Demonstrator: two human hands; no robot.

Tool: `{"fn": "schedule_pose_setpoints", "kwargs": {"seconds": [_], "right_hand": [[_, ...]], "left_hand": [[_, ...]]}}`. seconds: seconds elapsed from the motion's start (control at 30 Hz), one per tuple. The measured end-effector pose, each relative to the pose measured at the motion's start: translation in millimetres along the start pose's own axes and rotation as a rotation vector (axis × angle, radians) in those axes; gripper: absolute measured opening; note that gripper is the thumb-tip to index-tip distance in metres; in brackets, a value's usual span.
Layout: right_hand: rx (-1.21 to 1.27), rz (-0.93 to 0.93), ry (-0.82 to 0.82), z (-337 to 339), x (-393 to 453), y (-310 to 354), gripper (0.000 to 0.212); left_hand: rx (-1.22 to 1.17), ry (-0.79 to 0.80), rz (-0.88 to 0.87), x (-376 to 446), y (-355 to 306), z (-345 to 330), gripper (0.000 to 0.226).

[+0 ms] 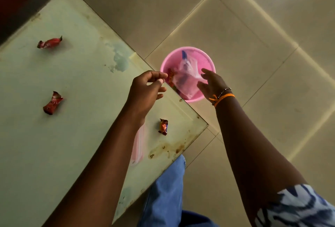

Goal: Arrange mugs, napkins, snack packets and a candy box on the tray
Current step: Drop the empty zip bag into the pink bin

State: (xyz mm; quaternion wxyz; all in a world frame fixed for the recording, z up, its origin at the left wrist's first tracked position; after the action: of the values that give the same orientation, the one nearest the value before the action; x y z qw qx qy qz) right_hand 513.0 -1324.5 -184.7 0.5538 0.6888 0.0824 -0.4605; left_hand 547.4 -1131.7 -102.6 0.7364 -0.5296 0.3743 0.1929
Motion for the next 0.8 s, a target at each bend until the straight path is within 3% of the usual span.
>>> {"fn": "schedule_pose_setpoints", "kwargs": {"seconds": [0.17,0.33,0.6,0.8], "right_hand": [[0.281,0.06,0.023,-14.3,-40.5,21.2,0.036],[0.447,0.082,0.182,-43.4,-107.3,31.9,0.034],[0.442,0.092,0.352,-95.0,-236.6,-2.7,0.021],[0.227,0.084,0.462,-136.5,-345.0,-60.8,0.023]], "left_hand": [[-0.056,0.011,0.029,-15.5,1.3,-0.4,0.024],[-0.165,-0.004,0.037,-47.8,7.8,13.1,0.026],[-0.39,-0.064,0.028,-138.5,58.9,68.4,0.023],[-0.542,-0.176,0.039,-231.5,134.9,140.9,0.024]]}}
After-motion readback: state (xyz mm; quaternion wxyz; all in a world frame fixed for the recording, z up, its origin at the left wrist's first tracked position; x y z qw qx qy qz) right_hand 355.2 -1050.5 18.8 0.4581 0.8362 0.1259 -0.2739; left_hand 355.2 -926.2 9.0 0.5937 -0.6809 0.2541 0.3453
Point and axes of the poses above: each hand's wrist, its own x-axis towards the middle knuckle, its own z-axis out of the back of the hand, y = z × x, the point moved 3 cm from there along x, towards the middle knuckle, and after that the axes turned 13 degrees about z, right-handed, at the moved point
